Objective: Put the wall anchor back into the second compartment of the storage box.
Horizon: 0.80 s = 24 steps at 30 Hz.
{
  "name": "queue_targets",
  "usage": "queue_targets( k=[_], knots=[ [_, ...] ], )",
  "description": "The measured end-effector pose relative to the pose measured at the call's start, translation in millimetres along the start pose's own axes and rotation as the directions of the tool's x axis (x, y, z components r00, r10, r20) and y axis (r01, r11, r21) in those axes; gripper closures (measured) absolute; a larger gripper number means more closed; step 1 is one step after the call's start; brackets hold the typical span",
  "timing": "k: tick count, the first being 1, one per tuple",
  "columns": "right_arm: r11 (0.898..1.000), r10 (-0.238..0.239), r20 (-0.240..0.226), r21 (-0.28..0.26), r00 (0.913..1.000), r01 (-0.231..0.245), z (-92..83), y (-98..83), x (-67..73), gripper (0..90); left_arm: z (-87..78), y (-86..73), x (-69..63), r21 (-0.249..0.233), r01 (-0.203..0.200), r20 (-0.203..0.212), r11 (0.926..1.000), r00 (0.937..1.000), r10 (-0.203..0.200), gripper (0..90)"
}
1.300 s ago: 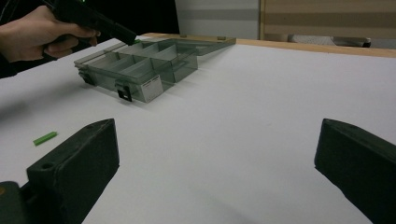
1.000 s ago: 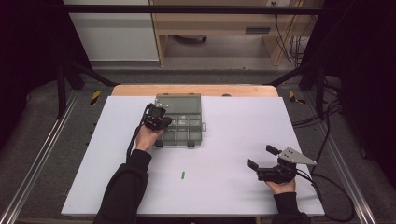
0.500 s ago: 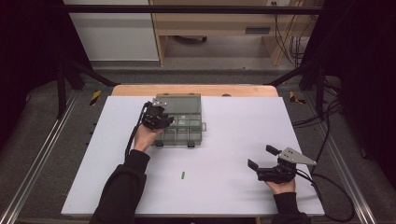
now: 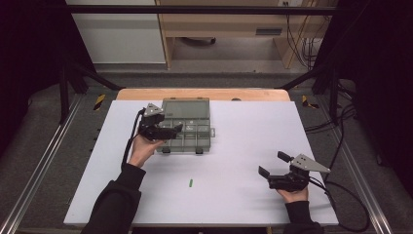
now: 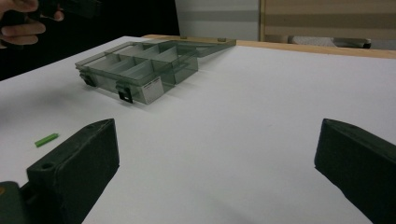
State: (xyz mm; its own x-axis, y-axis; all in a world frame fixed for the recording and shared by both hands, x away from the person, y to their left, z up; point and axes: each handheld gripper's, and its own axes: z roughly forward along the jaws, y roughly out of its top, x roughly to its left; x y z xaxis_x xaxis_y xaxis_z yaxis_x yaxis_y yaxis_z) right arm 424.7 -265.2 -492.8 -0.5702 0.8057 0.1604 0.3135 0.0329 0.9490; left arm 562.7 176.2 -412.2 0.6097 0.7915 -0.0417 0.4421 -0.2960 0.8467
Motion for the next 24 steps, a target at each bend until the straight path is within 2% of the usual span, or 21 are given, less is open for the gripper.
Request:
queue_targets(
  k=[6,14,22,24],
  knots=[
    [1.000,0.002,0.002,-0.003,1.0000,-0.002,-0.2,0.1,0.1,0.3,-16.9,-12.6,-6.8,-0.024,-0.019,-0.017,0.9995,0.9997,0.019,8.1],
    [1.000,0.002,0.002,-0.001,1.0000,-0.002,-0.2,0.0,0.0,0.3,-37.1,-34.5,-15.4,-0.058,-0.025,0.013,0.9980,0.9996,0.026,5.7],
    [1.000,0.002,0.002,-0.001,1.0000,-0.002,-0.3,0.0,0.1,0.3,-53.8,-51.4,-27.6,-0.085,-0.053,0.043,0.9950,0.9974,0.057,4.6],
    [1.000,0.002,0.002,-0.001,1.0000,-0.002,-0.3,0.0,0.2,0.3,-57.3,-55.9,-30.2,-0.098,-0.049,0.053,0.9939,0.9971,0.055,4.5]
  ],
)
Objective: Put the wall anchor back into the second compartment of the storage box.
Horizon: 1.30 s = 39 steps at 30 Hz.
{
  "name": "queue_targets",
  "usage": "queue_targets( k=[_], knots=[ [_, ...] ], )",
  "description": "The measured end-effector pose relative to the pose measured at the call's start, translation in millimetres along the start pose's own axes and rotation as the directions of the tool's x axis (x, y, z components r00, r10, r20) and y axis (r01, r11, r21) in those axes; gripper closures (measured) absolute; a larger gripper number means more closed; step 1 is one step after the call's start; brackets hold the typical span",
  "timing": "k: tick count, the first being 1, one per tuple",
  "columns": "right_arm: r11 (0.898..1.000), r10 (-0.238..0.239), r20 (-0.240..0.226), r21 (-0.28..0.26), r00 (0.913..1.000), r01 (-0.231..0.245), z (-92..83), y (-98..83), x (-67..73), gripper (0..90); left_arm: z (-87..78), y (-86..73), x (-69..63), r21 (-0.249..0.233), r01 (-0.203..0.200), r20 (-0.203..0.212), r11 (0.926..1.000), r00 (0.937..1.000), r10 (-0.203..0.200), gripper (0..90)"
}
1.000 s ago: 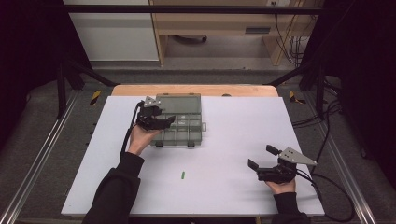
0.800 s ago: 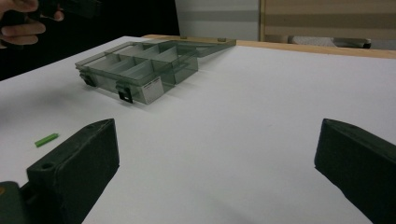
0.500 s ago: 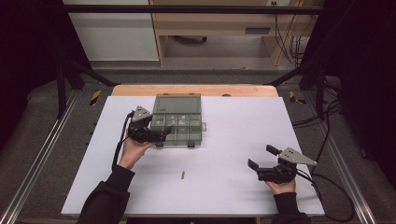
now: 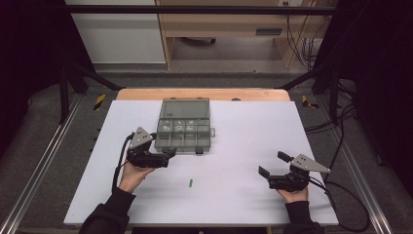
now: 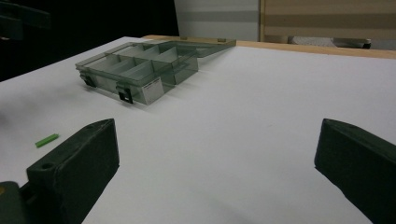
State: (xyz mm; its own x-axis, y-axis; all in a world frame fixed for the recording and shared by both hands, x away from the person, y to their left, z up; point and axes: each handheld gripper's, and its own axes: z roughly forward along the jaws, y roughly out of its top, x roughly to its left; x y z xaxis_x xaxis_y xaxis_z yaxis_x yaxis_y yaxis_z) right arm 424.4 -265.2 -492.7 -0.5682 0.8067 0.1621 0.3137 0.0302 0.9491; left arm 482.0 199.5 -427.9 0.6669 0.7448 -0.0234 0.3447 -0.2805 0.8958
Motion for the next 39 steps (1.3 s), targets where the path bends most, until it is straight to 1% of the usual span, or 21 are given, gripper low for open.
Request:
queue_targets(
  k=[5,9,12,15,19,26,31,34,39],
  knots=[
    [1.000,-0.001,0.000,0.001,1.0000,0.001,0.0,-0.1,-0.1,0.2,-6.3,-12.0,-7.8,-0.045,0.002,0.016,0.9990,0.9999,-0.001,4.7],
    [1.000,-0.003,0.000,-0.003,1.0000,0.003,-0.4,0.0,-0.1,0.2,-6.4,-17.7,-13.2,-0.042,-0.008,0.023,0.9991,0.9997,0.009,4.6],
    [1.000,-0.003,0.000,-0.001,1.0000,0.003,-0.2,-0.2,-0.1,0.2,-6.3,-21.4,-17.7,-0.039,-0.002,0.025,0.9992,0.9997,0.003,4.6],
    [1.000,0.000,0.000,0.002,1.0000,0.000,0.0,-0.4,0.3,0.1,-4.7,-25.8,-23.0,-0.019,-0.012,0.030,0.9997,0.9995,0.012,4.6],
    [1.000,0.000,-0.002,0.001,1.0000,0.000,0.4,-0.7,0.4,0.2,-1.6,-32.0,-28.6,0.004,-0.004,0.039,1.0000,0.9992,0.004,4.4],
    [1.000,0.000,-0.001,0.003,1.0000,0.000,0.2,-0.5,0.1,0.2,6.6,-37.4,-42.4,0.038,-0.037,0.058,0.9986,0.9977,0.035,4.1],
    [1.000,0.000,0.000,0.001,1.0000,0.000,0.2,-0.4,0.1,0.2,13.6,-41.5,-51.2,0.075,-0.060,0.077,0.9954,0.9956,0.054,3.6],
    [1.000,0.000,0.000,0.000,1.0000,0.000,0.2,-0.3,0.1,0.2,16.2,-43.3,-54.2,0.088,-0.058,0.083,0.9944,0.9953,0.051,3.5],
    [1.000,0.003,-0.002,0.003,1.0000,-0.003,0.5,-0.4,0.3,0.2,22.3,-47.2,-61.0,0.128,-0.072,0.090,0.9892,0.9940,0.061,3.4]
  ],
)
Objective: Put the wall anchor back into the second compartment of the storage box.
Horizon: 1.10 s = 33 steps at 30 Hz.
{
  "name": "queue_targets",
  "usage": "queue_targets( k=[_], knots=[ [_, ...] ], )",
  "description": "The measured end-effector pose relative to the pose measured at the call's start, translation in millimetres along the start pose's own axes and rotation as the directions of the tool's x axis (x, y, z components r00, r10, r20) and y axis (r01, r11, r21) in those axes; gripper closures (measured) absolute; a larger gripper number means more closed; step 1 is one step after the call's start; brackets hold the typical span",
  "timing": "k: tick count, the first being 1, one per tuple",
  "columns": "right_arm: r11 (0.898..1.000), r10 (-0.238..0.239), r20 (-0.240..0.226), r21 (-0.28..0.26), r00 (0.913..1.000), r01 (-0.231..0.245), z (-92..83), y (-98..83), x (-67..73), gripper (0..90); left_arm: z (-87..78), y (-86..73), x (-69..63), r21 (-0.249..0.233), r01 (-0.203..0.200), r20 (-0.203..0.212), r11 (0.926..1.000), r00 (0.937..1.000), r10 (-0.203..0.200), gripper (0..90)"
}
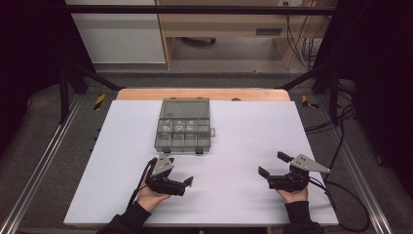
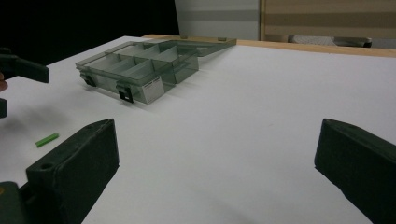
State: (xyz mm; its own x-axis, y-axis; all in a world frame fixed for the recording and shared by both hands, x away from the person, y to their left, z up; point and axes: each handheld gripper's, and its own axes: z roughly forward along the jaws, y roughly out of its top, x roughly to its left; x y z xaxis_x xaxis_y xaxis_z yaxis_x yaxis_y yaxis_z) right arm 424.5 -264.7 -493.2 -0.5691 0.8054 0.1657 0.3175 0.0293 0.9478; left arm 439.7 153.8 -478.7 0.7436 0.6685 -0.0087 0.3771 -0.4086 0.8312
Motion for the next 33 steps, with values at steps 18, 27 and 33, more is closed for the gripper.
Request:
queue_targets(
  k=[18,27,33],
  knots=[
    [1.000,0.000,-0.002,-0.001,1.0000,0.000,-0.1,0.3,-0.1,0.3,15.0,-6.9,-17.4,0.123,0.028,0.026,0.9920,0.9992,-0.032,24.4],
    [1.000,0.000,-0.003,-0.002,1.0000,0.000,0.0,0.3,-0.1,0.3,19.9,-8.4,-25.2,0.174,0.011,0.024,0.9847,0.9996,-0.016,51.8],
    [1.000,0.002,-0.004,0.002,1.0000,-0.002,0.5,0.1,0.0,0.3,20.9,-8.2,-27.0,0.191,0.011,0.030,0.9816,0.9994,-0.017,65.8]
  ],
)
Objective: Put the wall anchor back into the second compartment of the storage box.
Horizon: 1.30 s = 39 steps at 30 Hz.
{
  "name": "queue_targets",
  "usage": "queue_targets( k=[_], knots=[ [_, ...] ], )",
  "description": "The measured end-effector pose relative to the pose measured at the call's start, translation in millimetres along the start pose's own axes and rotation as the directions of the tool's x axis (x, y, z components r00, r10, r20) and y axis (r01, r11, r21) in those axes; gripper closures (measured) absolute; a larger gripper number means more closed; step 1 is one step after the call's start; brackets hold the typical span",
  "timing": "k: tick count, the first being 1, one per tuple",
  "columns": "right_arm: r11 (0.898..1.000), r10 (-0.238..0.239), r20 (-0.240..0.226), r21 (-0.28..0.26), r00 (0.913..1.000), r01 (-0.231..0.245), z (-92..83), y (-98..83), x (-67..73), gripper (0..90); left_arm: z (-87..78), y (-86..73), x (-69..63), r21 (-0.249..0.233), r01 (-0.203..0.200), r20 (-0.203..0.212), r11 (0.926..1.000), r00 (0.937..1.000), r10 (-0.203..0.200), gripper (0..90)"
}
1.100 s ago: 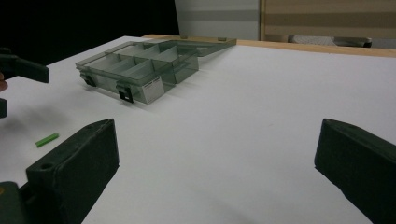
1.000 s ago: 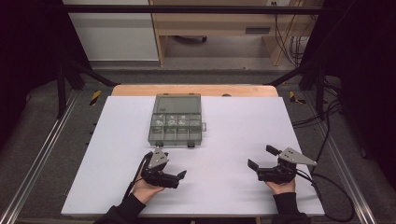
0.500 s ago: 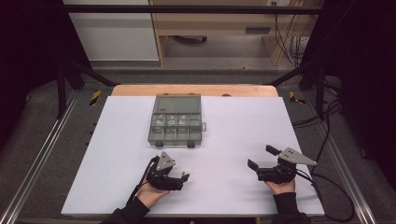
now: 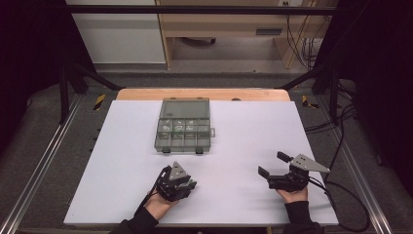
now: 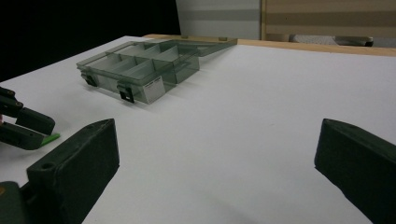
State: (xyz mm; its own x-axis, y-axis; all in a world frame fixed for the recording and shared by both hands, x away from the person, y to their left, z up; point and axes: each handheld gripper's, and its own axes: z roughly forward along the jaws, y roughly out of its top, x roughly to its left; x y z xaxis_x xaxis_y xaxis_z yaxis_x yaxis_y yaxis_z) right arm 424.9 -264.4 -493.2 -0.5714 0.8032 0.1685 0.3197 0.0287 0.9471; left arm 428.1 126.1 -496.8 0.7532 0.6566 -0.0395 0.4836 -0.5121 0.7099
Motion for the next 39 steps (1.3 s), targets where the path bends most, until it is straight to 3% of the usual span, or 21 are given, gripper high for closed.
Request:
queue_targets(
  k=[8,16,30,39],
  knots=[
    [1.000,0.000,0.000,0.005,1.0000,0.000,0.7,-0.3,0.0,0.3,2.9,1.7,-2.5,0.019,0.003,-0.028,0.9998,0.9996,-0.003,75.2],
    [1.000,0.001,0.001,0.006,1.0000,-0.001,0.8,-0.3,0.0,0.3,2.9,2.2,-0.1,0.027,0.016,-0.031,0.9995,0.9994,-0.015,82.9],
    [1.000,0.001,0.000,0.006,1.0000,-0.001,0.8,-0.3,-0.1,0.3,2.2,3.7,5.4,0.036,0.019,0.004,0.9992,0.9998,-0.020,84.3],
    [1.000,0.002,0.001,0.006,1.0000,-0.002,0.6,-0.2,-0.1,0.3,-9.3,8.2,10.0,0.005,0.030,0.013,0.9995,0.9995,-0.030,84.3]
  ],
)
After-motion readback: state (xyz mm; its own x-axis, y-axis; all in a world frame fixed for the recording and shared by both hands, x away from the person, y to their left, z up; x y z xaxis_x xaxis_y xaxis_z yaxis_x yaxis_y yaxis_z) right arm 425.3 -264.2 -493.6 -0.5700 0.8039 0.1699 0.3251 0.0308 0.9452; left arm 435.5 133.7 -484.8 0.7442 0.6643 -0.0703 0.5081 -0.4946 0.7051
